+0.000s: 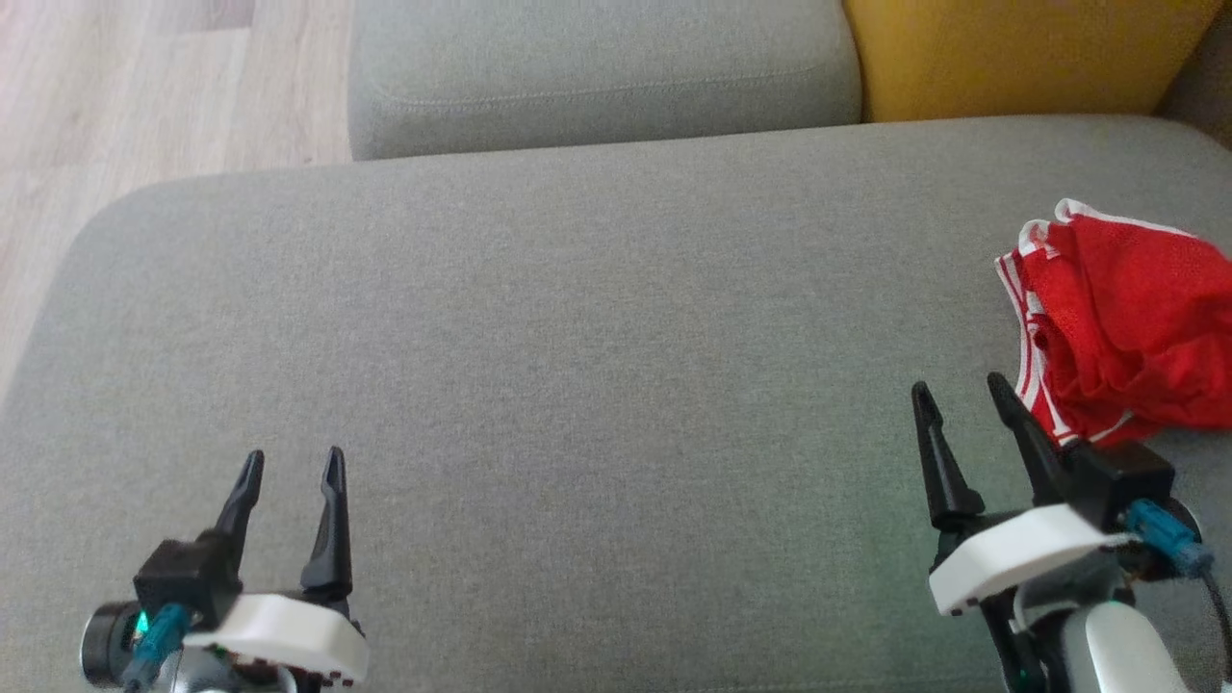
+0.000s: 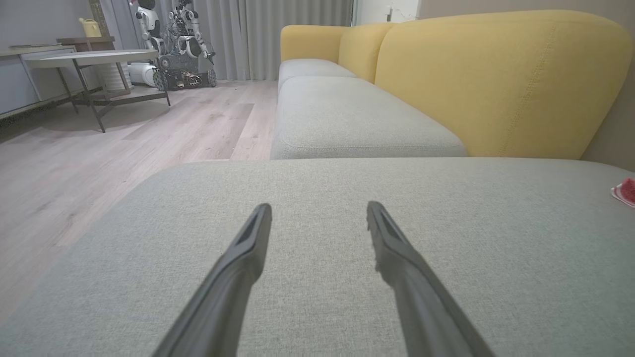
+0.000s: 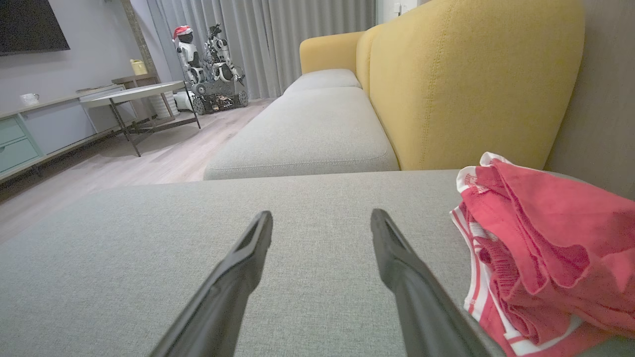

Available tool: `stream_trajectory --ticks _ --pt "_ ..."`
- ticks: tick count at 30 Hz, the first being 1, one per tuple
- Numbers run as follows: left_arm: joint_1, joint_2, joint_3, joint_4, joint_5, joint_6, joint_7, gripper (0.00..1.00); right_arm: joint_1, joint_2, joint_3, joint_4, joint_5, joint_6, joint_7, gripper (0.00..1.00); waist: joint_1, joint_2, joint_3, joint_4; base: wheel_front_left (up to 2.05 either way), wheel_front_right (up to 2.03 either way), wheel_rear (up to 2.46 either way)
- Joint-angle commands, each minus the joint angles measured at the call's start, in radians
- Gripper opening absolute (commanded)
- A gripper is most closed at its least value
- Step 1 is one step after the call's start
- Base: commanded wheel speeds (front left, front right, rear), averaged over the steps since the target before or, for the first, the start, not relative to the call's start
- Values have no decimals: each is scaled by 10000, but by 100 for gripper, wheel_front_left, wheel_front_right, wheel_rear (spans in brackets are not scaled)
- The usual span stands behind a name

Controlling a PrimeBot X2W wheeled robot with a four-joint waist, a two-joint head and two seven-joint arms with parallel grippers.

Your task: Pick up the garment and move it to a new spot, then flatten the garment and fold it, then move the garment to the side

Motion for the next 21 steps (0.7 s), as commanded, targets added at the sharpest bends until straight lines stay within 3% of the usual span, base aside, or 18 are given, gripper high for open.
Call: stream_trajectory --ticks 1,21 --pt "-311 200 377 -385 -127 47 3 100 -197 -24 257 -358 0 -9 17 100 1 0 -64 -11 0 0 0" --pt "-211 295 221 -179 -319 88 96 100 -49 -23 200 -576 -82 -9 234 100 1 0 -243 33 0 0 0"
